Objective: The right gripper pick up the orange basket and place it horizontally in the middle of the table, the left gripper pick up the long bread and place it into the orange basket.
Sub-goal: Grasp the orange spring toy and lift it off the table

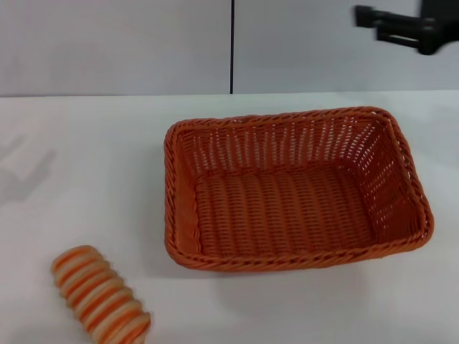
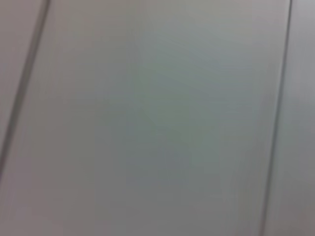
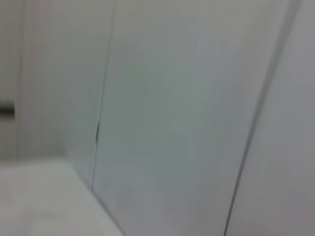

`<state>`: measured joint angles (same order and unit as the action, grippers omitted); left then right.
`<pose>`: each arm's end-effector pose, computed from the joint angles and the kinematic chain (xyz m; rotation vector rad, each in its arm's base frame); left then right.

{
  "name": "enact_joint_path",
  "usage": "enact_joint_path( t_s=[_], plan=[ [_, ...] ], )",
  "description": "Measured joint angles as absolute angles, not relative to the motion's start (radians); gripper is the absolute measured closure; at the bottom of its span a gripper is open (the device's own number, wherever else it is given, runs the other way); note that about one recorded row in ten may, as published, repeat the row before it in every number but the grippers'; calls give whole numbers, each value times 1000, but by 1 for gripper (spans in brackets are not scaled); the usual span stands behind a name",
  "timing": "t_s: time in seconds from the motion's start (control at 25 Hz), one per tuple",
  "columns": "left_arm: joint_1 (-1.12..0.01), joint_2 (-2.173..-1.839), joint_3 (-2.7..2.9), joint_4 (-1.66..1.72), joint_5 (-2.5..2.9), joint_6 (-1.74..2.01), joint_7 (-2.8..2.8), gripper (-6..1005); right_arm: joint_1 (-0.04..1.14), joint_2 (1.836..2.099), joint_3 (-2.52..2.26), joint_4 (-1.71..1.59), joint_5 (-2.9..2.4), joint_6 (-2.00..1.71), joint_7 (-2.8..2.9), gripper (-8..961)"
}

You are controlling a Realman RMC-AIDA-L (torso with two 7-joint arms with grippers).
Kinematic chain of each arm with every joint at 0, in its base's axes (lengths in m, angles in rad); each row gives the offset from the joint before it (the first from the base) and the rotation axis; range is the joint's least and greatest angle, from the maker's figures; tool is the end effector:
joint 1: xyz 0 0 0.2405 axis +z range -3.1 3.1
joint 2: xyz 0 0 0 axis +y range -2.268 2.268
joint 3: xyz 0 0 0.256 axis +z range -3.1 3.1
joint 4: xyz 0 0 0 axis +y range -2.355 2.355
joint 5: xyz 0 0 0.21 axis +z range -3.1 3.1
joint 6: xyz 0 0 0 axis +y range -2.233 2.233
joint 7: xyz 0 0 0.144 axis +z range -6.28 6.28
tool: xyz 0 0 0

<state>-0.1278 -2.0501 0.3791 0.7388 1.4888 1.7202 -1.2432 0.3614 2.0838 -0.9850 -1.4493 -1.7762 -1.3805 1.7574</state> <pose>-0.3515 0.2287 0.1270 -1.9132 -0.5710 -1.0419 0.1659 0.3512 0.0979 -2.4742 0.2411 0.6259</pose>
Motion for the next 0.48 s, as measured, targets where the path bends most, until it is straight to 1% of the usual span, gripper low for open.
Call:
enact_joint_path(
  t_s=[0.04,0.08,0.12,0.16,0.2,0.24,0.28,0.32,0.36,0.44,0.48],
  plan=[
    [-136,-2050,379,779,1519,1719,-1291,268,290,2083,-958,-1393,-1639,-1390,1717,422],
    [-150,-2049,379,837,1560,1718,-1351,268,290,2083,-958,-1393,-1639,-1390,1717,422],
    [-162,-2048,380,878,1594,1718,-1401,267,262,2083,-947,-1370,-1579,-1394,1695,422],
    [-200,-2041,386,980,1692,1726,-1518,267,205,2082,-916,-1308,-1462,-1416,1640,422],
    [-200,-2041,386,980,1692,1726,-1518,267,205,2082,-916,-1308,-1462,-1416,1640,422],
    [-219,-2035,393,1017,1734,1734,-1568,267,167,2079,-877,-1246,-1381,-1455,1602,422],
    [-238,-2028,402,1052,1772,1742,-1608,267,167,2079,-877,-1246,-1381,-1455,1602,422],
    [-263,-2020,420,1088,1818,1752,-1666,267,154,2077,-853,-1215,-1351,-1483,1587,422],
    [-305,-2003,463,1155,1898,1762,-1742,268,138,2077,-793,-1165,-1322,-1544,1566,422],
    [-317,-1999,477,1174,1926,1764,-1765,268,130,2078,-735,-1126,-1314,-1593,1559,422],
    [-343,-1987,507,1208,1983,1767,-1802,268,127,2078,-710,-1108,-1312,-1616,1559,422]
  ],
)
